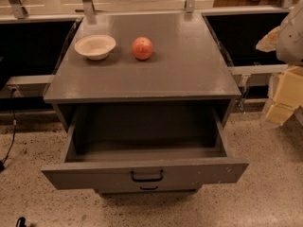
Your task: Close top drawer
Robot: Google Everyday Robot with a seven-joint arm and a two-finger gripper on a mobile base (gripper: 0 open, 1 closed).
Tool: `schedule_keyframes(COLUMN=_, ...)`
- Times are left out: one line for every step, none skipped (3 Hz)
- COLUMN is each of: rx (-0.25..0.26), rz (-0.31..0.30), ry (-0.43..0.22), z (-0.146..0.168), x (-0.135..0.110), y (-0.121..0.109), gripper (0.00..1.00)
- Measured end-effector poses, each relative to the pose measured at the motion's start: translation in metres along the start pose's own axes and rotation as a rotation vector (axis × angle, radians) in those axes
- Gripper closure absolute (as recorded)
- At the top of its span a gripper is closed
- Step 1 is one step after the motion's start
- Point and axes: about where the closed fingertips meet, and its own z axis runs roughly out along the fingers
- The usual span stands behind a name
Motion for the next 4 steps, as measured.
schedule_keyframes(rx=0.0, rz=0.0, ry=0.0, z=0.0, x=0.0, y=0.0, gripper=0.0)
schedule_keyframes(rx=-0.054, rz=-0.018, ry=0.017, z=0.03, x=0.003, y=0.009, gripper=0.0)
schedule_keyframes(rx=-0.147, rz=-0.041, ry=0.043, z=0.09, x=0.013, y=0.04, gripper=0.0)
schedule_keyframes(rx=-0.235, rz=-0.035, ry=0.068, z=0.143, x=0.029, y=0.075, gripper=0.18)
